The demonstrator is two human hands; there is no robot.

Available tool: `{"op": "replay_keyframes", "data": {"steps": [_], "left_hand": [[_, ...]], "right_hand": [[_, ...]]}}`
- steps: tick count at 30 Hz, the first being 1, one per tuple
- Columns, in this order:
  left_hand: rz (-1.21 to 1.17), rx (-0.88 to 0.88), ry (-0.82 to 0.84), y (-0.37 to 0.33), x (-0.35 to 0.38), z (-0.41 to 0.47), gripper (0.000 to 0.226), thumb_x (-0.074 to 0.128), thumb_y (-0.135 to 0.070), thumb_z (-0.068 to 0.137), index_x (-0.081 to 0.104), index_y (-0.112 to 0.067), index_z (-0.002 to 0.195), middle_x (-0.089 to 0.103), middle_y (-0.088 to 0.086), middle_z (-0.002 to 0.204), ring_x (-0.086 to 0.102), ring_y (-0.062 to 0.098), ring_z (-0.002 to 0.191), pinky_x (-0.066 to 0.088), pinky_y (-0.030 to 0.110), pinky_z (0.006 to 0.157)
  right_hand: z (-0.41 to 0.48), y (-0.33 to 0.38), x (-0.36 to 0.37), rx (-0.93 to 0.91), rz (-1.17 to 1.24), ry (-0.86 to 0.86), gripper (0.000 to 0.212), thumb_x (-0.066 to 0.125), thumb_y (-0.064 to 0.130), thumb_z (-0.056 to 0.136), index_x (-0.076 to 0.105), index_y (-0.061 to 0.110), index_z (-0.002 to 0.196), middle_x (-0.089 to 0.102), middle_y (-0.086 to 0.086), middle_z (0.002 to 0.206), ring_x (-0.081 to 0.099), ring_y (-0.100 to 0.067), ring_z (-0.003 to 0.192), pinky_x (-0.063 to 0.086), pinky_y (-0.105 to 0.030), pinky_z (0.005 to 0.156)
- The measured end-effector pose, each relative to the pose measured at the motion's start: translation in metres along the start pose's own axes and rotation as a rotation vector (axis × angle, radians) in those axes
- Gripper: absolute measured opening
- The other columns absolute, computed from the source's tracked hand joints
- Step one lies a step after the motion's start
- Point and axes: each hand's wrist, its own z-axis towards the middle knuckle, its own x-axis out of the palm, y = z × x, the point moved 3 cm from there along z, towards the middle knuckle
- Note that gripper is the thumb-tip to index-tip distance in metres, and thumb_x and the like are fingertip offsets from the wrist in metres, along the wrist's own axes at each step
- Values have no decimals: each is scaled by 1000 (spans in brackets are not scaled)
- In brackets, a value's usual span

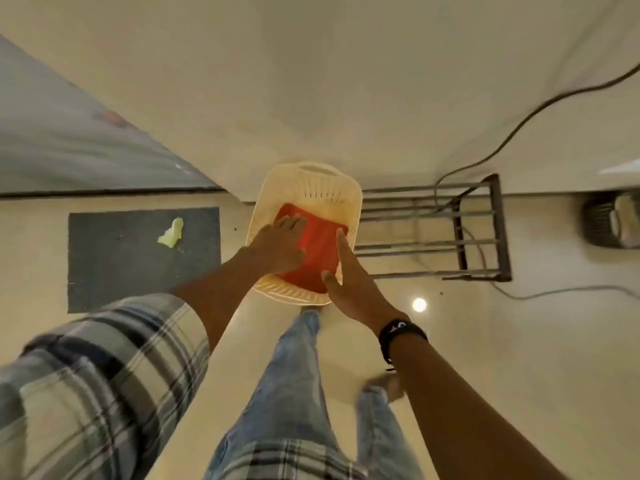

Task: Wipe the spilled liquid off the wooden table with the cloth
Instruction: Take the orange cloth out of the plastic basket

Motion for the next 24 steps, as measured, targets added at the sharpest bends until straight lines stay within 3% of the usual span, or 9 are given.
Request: {"op": "replay_keyframes", "data": {"steps": [7,10,13,16,18,20,22,24], "left_hand": [[47,61,75,19,28,101,81,59,-28,98,11,-9,160,12,11,168,12,29,156,17,48,126],[159,30,78,26,34,129,80,65,-33,93,22,-9,156,31,15,160,24,33,150,17,50,123],[385,77,1,20,24,140,51,65,-36,91,53,-9,133,57,14,133,43,34,132,28,49,112],[479,166,132,6,7,126,21,61,-30,92,63,-14,105,64,10,111,52,30,115,37,44,103],[368,216,223,-5,-13,100,22,64,-33,91,54,-16,81,59,7,96,57,31,105,48,43,94],[196,274,276,-17,-35,61,38,66,-34,92,42,-20,66,53,7,79,61,33,88,48,34,74],[56,329,255,-35,-61,14,42,68,-32,91,39,-20,63,48,3,68,51,26,69,36,27,59],[-27,383,220,-57,-87,-35,34,70,-32,88,47,-19,67,47,-6,68,45,14,64,34,26,57]], "right_hand": [[37,-45,33,152,-245,6,72,43,26,103,-3,23,158,-4,2,167,-9,-16,153,3,-53,124],[37,-51,37,122,-251,-36,71,43,27,104,-2,22,158,-5,4,167,-11,-13,153,2,-50,124],[32,-49,37,93,-218,-67,69,43,26,104,0,22,158,-3,3,167,-8,-14,153,7,-48,125],[22,-43,30,100,-143,-115,70,47,24,103,4,21,158,2,2,167,-3,-17,154,12,-44,125],[11,-34,20,111,-70,-165,73,53,23,100,9,19,158,10,0,166,5,-18,154,15,-36,124],[-6,-20,8,109,26,-224,76,61,18,95,17,17,157,26,0,161,24,-14,148,23,-21,114],[-28,-6,-5,83,120,-283,76,69,11,89,27,13,153,46,6,141,40,10,127,29,-1,94],[-56,5,-17,57,197,-312,81,76,11,85,30,12,151,45,13,126,34,29,107,28,9,82]]}}
